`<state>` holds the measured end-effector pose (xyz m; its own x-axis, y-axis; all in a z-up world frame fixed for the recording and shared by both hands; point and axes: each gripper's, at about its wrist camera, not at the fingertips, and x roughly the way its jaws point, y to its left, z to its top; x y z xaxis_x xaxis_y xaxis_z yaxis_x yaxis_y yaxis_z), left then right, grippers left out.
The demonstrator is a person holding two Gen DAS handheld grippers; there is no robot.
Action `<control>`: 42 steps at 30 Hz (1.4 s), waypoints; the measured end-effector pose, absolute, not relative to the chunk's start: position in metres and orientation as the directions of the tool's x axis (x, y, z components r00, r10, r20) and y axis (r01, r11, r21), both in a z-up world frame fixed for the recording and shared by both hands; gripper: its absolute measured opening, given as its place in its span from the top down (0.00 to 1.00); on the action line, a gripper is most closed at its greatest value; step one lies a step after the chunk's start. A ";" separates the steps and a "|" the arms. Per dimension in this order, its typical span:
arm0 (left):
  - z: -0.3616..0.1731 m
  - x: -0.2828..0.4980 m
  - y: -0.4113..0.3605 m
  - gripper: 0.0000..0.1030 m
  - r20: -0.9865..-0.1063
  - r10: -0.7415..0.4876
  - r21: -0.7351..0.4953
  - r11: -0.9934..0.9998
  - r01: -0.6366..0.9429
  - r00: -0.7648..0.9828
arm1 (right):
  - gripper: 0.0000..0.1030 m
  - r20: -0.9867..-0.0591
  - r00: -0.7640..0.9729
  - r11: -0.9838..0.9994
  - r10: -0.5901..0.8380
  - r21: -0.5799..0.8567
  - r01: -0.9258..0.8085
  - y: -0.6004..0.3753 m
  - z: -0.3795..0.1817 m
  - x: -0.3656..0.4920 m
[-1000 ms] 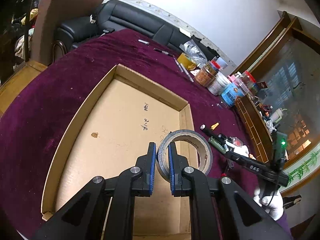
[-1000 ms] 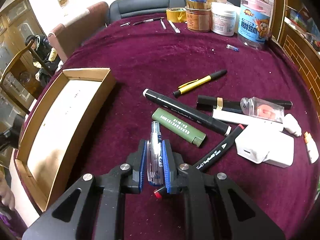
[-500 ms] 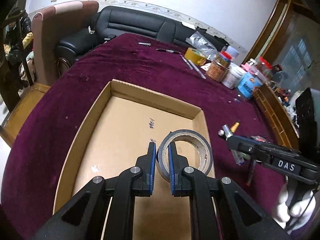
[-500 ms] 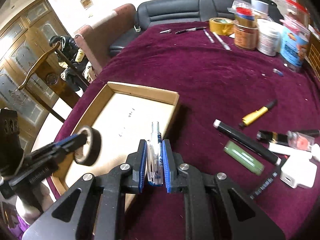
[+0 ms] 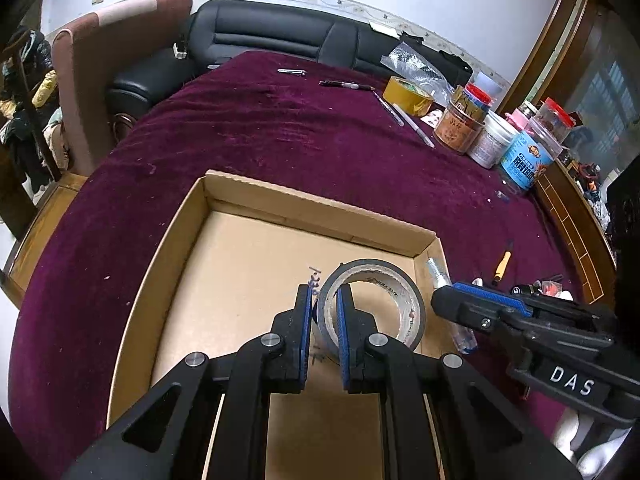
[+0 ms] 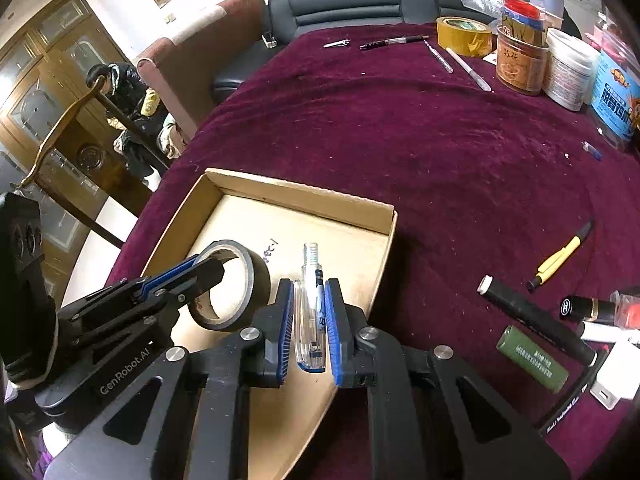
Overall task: Organize rigid objects
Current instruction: 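Carry the tape roll and pen into the cardboard box and open both tools, then move the left tool back to the table and grasp a black marker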
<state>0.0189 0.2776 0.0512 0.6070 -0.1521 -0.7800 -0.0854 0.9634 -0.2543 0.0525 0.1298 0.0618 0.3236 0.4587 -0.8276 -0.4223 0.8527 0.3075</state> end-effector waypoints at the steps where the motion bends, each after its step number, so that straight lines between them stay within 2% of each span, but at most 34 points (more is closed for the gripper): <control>1: 0.051 0.021 0.277 0.91 -0.781 -0.152 -0.252 0.964 -0.084 0.606 | 0.87 -0.828 0.324 0.853 0.458 0.308 -0.421 0.130 0.062 0.054; 14: 0.034 0.046 0.282 0.90 -0.800 -0.184 -0.290 0.952 -0.100 0.572 | 0.87 -0.846 0.325 0.870 0.423 0.279 -0.407 0.146 0.047 0.068; 17: 0.028 0.050 0.284 0.79 -0.804 -0.222 -0.330 0.938 -0.104 0.551 | 0.87 -0.851 0.346 0.884 0.394 0.248 -0.397 0.148 0.044 0.069; 18: 0.027 0.051 0.286 0.68 -0.804 -0.226 -0.339 0.934 -0.111 0.550 | 0.86 -0.851 0.358 0.891 0.384 0.240 -0.386 0.147 0.043 0.070; 19: 0.027 0.050 0.288 0.64 -0.800 -0.228 -0.350 0.929 -0.123 0.555 | 0.85 -0.851 0.362 0.894 0.380 0.239 -0.379 0.146 0.042 0.071; 26: 0.046 0.030 0.299 0.58 -0.743 -0.290 -0.451 0.883 -0.131 0.603 | 0.84 -0.810 0.416 0.893 0.414 0.274 -0.357 0.116 0.067 0.062; 29: 0.061 0.011 0.290 0.50 -0.717 -0.316 -0.471 0.877 -0.097 0.622 | 0.84 -0.746 0.525 0.902 0.409 0.244 -0.357 0.084 0.094 0.039; 30: 0.067 0.002 0.284 0.43 -0.704 -0.327 -0.478 0.875 -0.079 0.630 | 0.80 -0.702 0.611 0.922 0.367 0.187 -0.339 0.067 0.106 0.024; 31: 0.071 -0.003 0.280 0.37 -0.699 -0.332 -0.479 0.875 -0.070 0.634 | 0.62 -0.665 0.671 0.937 0.327 0.139 -0.319 0.055 0.112 0.014; 32: 0.077 -0.010 0.270 0.35 -0.691 -0.338 -0.477 0.878 -0.051 0.639 | 0.49 -0.618 0.732 0.950 0.287 0.087 -0.299 0.040 0.115 0.003; 33: 0.083 -0.016 0.257 0.34 -0.683 -0.349 -0.471 0.882 -0.022 0.641 | 0.21 -0.587 0.769 0.959 0.254 0.052 -0.278 0.026 0.115 -0.004; 36: 0.093 -0.022 0.220 0.34 -0.682 -0.380 -0.442 0.895 0.063 0.625 | 0.18 -0.561 0.822 0.992 0.102 0.002 -0.122 -0.026 0.106 -0.011; 42: 0.085 -0.013 0.138 0.34 -0.734 -0.402 -0.382 0.911 0.158 0.547 | 0.18 -0.561 0.827 0.986 0.027 0.152 0.071 -0.123 0.070 -0.010</control>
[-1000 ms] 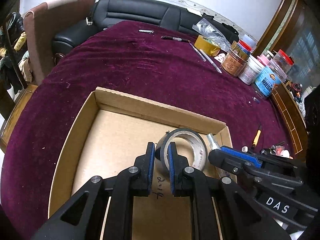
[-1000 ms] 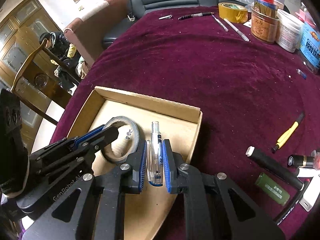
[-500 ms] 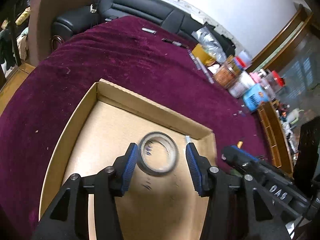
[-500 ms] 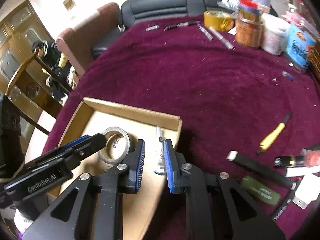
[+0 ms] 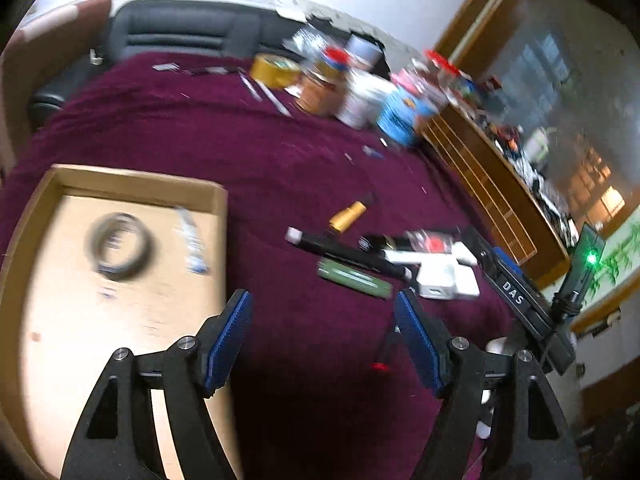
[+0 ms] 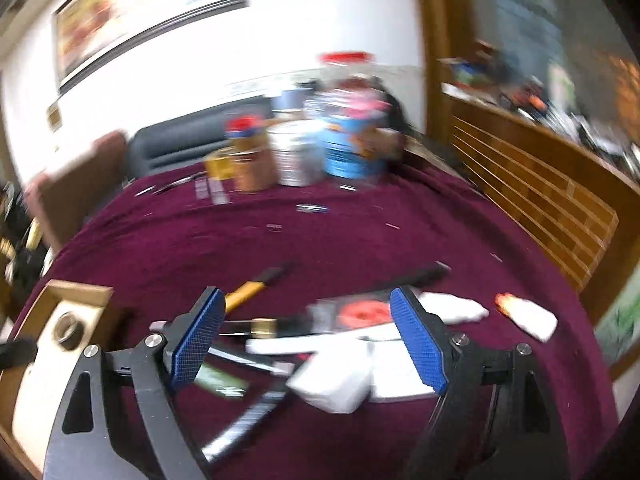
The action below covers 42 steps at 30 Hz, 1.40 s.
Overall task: Organize rigid objects
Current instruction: 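Move the left tool back to the table and grasp a black marker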
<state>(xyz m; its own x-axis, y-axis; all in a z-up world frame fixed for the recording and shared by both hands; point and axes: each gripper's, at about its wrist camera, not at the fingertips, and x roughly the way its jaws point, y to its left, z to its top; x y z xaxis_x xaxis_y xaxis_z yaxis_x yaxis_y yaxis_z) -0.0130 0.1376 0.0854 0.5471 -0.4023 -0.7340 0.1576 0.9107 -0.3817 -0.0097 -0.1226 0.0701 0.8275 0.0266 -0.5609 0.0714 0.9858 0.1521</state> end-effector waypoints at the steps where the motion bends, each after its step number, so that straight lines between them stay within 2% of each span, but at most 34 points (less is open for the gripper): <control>1: 0.083 -0.008 0.127 0.34 -0.742 -0.400 -0.376 0.913 0.159 0.539 | 0.18 -0.556 0.831 0.979 0.021 0.179 0.094 -0.135 0.063 -0.012; 4: 0.078 0.010 0.096 0.34 -0.764 -0.372 -0.331 0.927 0.174 0.528 | 0.18 -0.602 0.798 0.960 0.029 0.239 0.146 -0.157 0.048 -0.002; 6: 0.076 0.033 0.073 0.34 -0.775 -0.325 -0.254 0.946 0.203 0.542 | 0.18 -0.581 0.811 0.945 0.066 0.297 0.136 -0.167 0.049 -0.001; 10: 0.062 0.073 0.044 0.34 -0.807 -0.250 -0.130 0.959 0.253 0.535 | 0.18 -0.605 0.786 0.939 0.130 0.330 0.099 -0.161 0.044 0.003; 14: 0.034 0.086 0.036 0.35 -0.857 -0.295 -0.190 0.943 0.273 0.422 | 0.18 -0.602 0.782 0.933 0.161 0.351 0.078 -0.160 0.045 -0.002; 16: 0.034 0.071 0.027 0.34 -0.862 -0.275 -0.132 0.933 0.334 0.426 | 0.18 -0.603 0.777 0.925 0.180 0.373 0.076 -0.164 0.042 -0.004; 20: 0.035 0.034 0.011 0.34 -0.881 -0.314 -0.129 0.878 0.461 0.353 | 0.18 -0.628 0.754 0.920 0.193 0.383 0.083 -0.166 0.036 0.000; 22: 0.025 0.022 0.004 0.35 -0.898 -0.390 -0.251 0.833 0.494 0.203 | 0.18 -0.627 0.750 0.917 0.209 0.392 0.072 -0.164 0.036 -0.001; 24: 0.027 0.000 -0.004 0.37 -0.904 -0.368 -0.203 0.817 0.540 0.218 | 0.18 -0.628 0.748 0.917 0.215 0.393 0.066 -0.162 0.036 -0.002; 28: 0.046 -0.006 0.001 0.39 -0.867 -0.420 -0.238 0.821 0.519 0.268 | 0.18 -0.625 0.753 0.917 0.205 0.391 0.075 -0.163 0.036 -0.003; 30: 0.060 0.007 0.010 0.39 -0.837 -0.400 -0.197 0.857 0.476 0.374 | 0.18 -0.627 0.752 0.915 0.204 0.394 0.081 -0.164 0.035 -0.002; 32: 0.064 0.027 0.013 0.39 -0.829 -0.385 -0.196 0.880 0.433 0.406 | 0.18 -0.629 0.753 0.920 0.194 0.383 0.083 -0.163 0.036 -0.001; 34: 0.059 0.056 0.010 0.38 -0.834 -0.338 -0.144 0.897 0.418 0.437 | 0.18 -0.632 0.752 0.924 0.188 0.373 0.083 -0.162 0.036 0.000; 36: 0.042 0.077 0.013 0.38 -0.867 -0.258 -0.072 0.911 0.405 0.427 | 0.18 -0.633 0.753 0.927 0.180 0.366 0.085 -0.162 0.036 0.000; 37: 0.031 0.085 0.014 0.38 -0.887 -0.241 -0.073 0.916 0.395 0.395 | 0.18 -0.633 0.754 0.927 0.178 0.364 0.087 -0.163 0.036 0.000; 38: 0.017 0.092 0.016 0.33 -0.906 -0.262 -0.119 0.910 0.396 0.331 | 0.18 -0.633 0.754 0.927 0.174 0.363 0.091 -0.164 0.036 0.000; 39: 0.012 0.093 0.021 0.33 -0.901 -0.334 -0.213 0.896 0.390 0.276 | 0.18 -0.632 0.755 0.926 0.172 0.365 0.095 -0.165 0.036 0.000; 42: 0.013 0.079 0.014 0.33 -0.918 -0.294 -0.147 0.876 0.460 0.267 | 0.18 -0.630 0.758 0.923 0.171 0.371 0.100 -0.167 0.036 0.000</control>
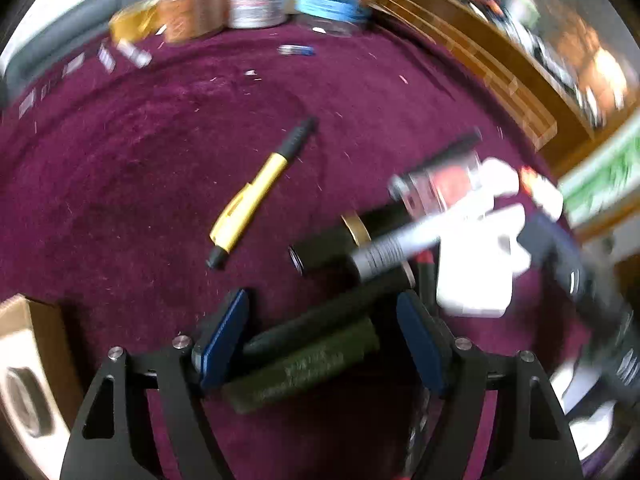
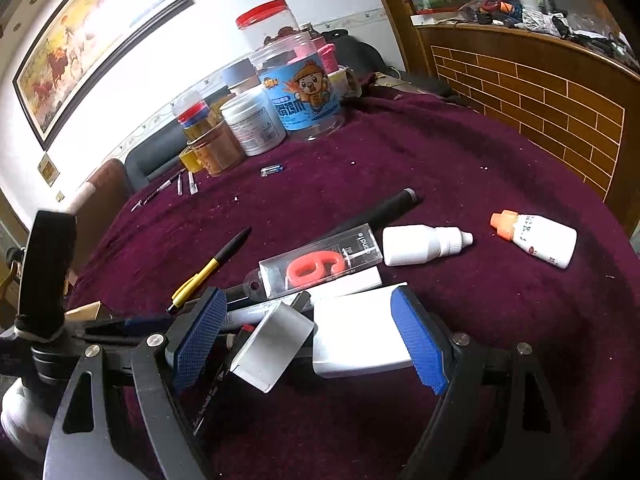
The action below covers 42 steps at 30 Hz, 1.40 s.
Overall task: Organize rigid objects
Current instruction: 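Move the left tool back to the table and grasp a black marker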
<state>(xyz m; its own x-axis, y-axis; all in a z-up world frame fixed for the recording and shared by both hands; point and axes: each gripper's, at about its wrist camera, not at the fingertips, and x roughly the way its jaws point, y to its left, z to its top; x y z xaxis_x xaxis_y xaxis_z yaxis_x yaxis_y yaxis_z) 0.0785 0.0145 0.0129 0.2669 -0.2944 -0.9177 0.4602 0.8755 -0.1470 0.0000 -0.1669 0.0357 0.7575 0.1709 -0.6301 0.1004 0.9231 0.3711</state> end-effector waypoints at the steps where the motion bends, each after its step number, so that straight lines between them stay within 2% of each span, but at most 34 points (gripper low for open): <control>1: 0.012 0.070 0.013 0.33 -0.923 -0.286 -0.132 0.864 0.486 0.259 | 0.18 -0.631 0.757 0.924 0.170 0.369 0.100 -0.166 0.036 0.001; 5: 0.013 0.043 0.019 0.34 -0.926 -0.329 -0.194 0.836 0.513 0.185 | 0.18 -0.632 0.755 0.928 0.175 0.362 0.088 -0.164 0.036 0.001; 8: 0.017 0.028 0.020 0.44 -0.920 -0.357 -0.229 0.827 0.514 0.164 | 0.18 -0.632 0.754 0.927 0.181 0.365 0.084 -0.164 0.036 0.000; 10: 0.018 0.023 0.021 0.63 -0.913 -0.389 -0.277 0.812 0.514 0.122 | 0.18 -0.631 0.754 0.926 0.185 0.368 0.082 -0.165 0.036 0.000; 12: 0.018 0.019 0.024 0.71 -0.909 -0.407 -0.309 0.803 0.509 0.092 | 0.18 -0.630 0.754 0.925 0.186 0.371 0.082 -0.165 0.036 0.000; 19: 0.017 0.028 0.043 0.77 -0.877 -0.452 -0.353 0.835 0.421 0.161 | 0.18 -0.634 0.751 0.931 0.186 0.359 0.073 -0.163 0.035 0.001; 25: 0.021 0.006 0.026 0.77 -0.902 -0.299 -0.140 0.884 0.446 0.311 | 0.18 -0.634 0.751 0.931 0.185 0.357 0.072 -0.163 0.035 0.001; 27: 0.019 -0.010 0.014 0.76 -0.900 -0.226 -0.035 0.891 0.453 0.374 | 0.18 -0.634 0.751 0.931 0.186 0.357 0.071 -0.164 0.035 0.001; 29: 0.018 -0.019 0.007 0.73 -0.887 -0.170 0.049 0.889 0.455 0.428 | 0.18 -0.634 0.751 0.932 0.185 0.357 0.071 -0.163 0.035 0.001; 30: 0.018 -0.022 0.009 0.63 -0.879 -0.150 0.075 0.894 0.442 0.453 | 0.18 -0.634 0.751 0.932 0.184 0.354 0.071 -0.163 0.035 0.001; 31: 0.016 -0.023 0.008 0.44 -0.867 -0.123 0.100 0.906 0.412 0.483 | 0.18 -0.635 0.751 0.933 0.183 0.352 0.070 -0.163 0.035 0.002; 32: 0.014 -0.021 0.015 0.33 -0.853 -0.098 0.110 0.926 0.360 0.512 | 0.18 -0.635 0.751 0.934 0.182 0.351 0.070 -0.163 0.035 0.002; 33: 0.012 -0.018 0.023 0.11 -0.844 -0.089 0.096 0.945 0.312 0.529 | 0.18 -0.634 0.751 0.934 0.183 0.351 0.070 -0.163 0.035 0.002; 34: 0.006 -0.012 0.037 0.02 -0.839 -0.087 0.058 0.967 0.247 0.537 | 0.18 -0.634 0.751 0.934 0.183 0.351 0.070 -0.163 0.035 0.002; 35: 0.004 -0.012 0.046 0.01 -0.832 -0.103 0.012 0.979 0.204 0.546 | 0.18 -0.635 0.751 0.934 0.182 0.350 0.070 -0.163 0.035 0.002; 36: 0.003 -0.012 0.044 0.02 -0.833 -0.083 0.033 0.980 0.199 0.547 | 0.18 -0.634 0.752 0.934 0.179 0.349 0.072 -0.163 0.035 0.002; 38: 0.006 -0.020 0.040 0.19 -0.817 -0.090 0.049 0.974 0.223 0.570 | 0.18 -0.634 0.754 0.938 0.169 0.338 0.074 -0.162 0.035 0.002; 40: 0.008 -0.026 0.034 0.58 -0.812 -0.128 0.035 0.963 0.266 0.569 | 0.18 -0.637 0.755 0.945 0.154 0.319 0.076 -0.160 0.035 0.001; 41: 0.010 -0.030 0.030 0.71 -0.813 -0.149 0.025 0.957 0.288 0.563 | 0.18 -0.638 0.756 0.947 0.149 0.312 0.076 -0.159 0.035 0.001; 42: 0.012 -0.029 0.027 0.89 -0.815 -0.153 0.022 0.956 0.293 0.558 | 0.18 -0.638 0.757 0.949 0.144 0.306 0.077 -0.158 0.035 0.001</control>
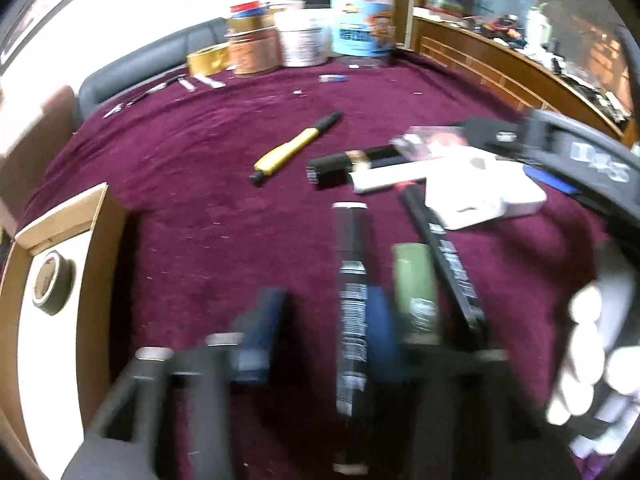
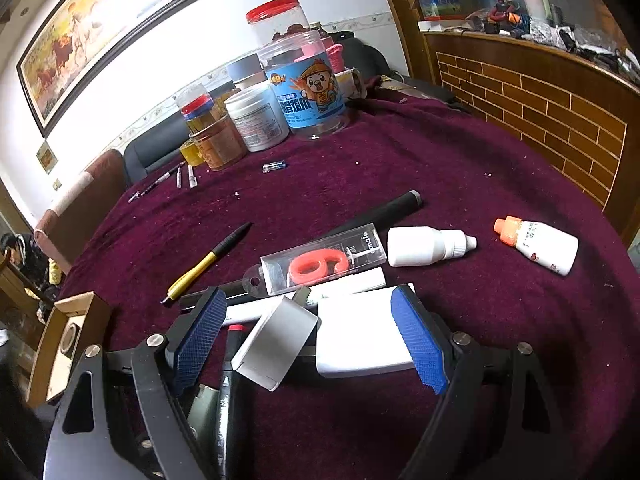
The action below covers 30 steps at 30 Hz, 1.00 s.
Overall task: Organize rigid objects
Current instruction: 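Move the left tool back to the table and grasp a black marker, then grasp the red-capped black marker with the right tool while the left carries its marker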
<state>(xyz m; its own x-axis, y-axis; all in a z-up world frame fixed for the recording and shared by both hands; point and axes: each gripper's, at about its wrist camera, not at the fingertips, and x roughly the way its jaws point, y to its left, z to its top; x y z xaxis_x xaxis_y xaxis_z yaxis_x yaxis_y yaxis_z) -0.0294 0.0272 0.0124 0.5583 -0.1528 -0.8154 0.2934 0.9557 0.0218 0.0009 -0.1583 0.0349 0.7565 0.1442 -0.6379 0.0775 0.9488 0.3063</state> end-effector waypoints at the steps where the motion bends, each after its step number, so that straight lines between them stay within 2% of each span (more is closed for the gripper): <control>1: 0.013 -0.032 0.028 0.90 -0.823 -0.166 0.003 0.955 0.297 0.543 | 0.18 -0.638 0.757 0.950 0.141 0.303 0.079 -0.158 0.035 0.001; 8: 0.041 -0.047 0.055 0.89 -0.774 -0.323 -0.199 0.941 0.275 0.545 | 0.18 -0.637 0.760 0.953 0.129 0.291 0.082 -0.158 0.034 0.003; 14: 0.073 -0.069 0.092 0.89 -0.696 -0.391 -0.295 0.920 0.257 0.602 | 0.18 -0.634 0.762 0.952 0.130 0.294 0.082 -0.158 0.035 0.003; 17: 0.083 -0.076 0.112 0.89 -0.669 -0.410 -0.324 0.911 0.254 0.620 | 0.20 -0.663 0.741 0.963 0.106 0.254 0.090 -0.153 0.040 0.002; 18: 0.084 -0.079 0.119 0.89 -0.663 -0.412 -0.329 0.910 0.251 0.625 | 0.26 -0.656 0.746 0.966 0.112 0.248 0.073 -0.150 0.045 -0.004; 20: 0.086 -0.084 0.132 0.89 -0.654 -0.418 -0.344 0.907 0.243 0.631 | 0.26 -0.628 0.761 0.974 0.162 0.223 -0.023 -0.133 0.062 -0.027; 24: 0.078 -0.086 0.152 0.89 -0.646 -0.429 -0.381 0.898 0.220 0.631 | 0.27 -0.699 0.691 0.983 0.184 0.112 -0.148 -0.098 0.062 -0.045; 26: 0.073 -0.084 0.159 0.89 -0.646 -0.438 -0.404 0.891 0.206 0.626 | 0.34 -0.732 0.661 0.984 0.164 0.076 -0.160 -0.089 0.055 -0.045; 28: 0.069 -0.085 0.166 0.89 -0.645 -0.445 -0.421 0.885 0.196 0.622 | 0.57 -0.761 0.632 0.986 0.143 0.051 -0.162 -0.085 0.045 -0.044; 30: 0.069 -0.086 0.173 0.89 -0.645 -0.437 -0.418 0.888 0.189 0.627 | 0.62 -0.783 0.604 0.985 0.146 0.062 -0.159 -0.085 0.037 -0.040</control>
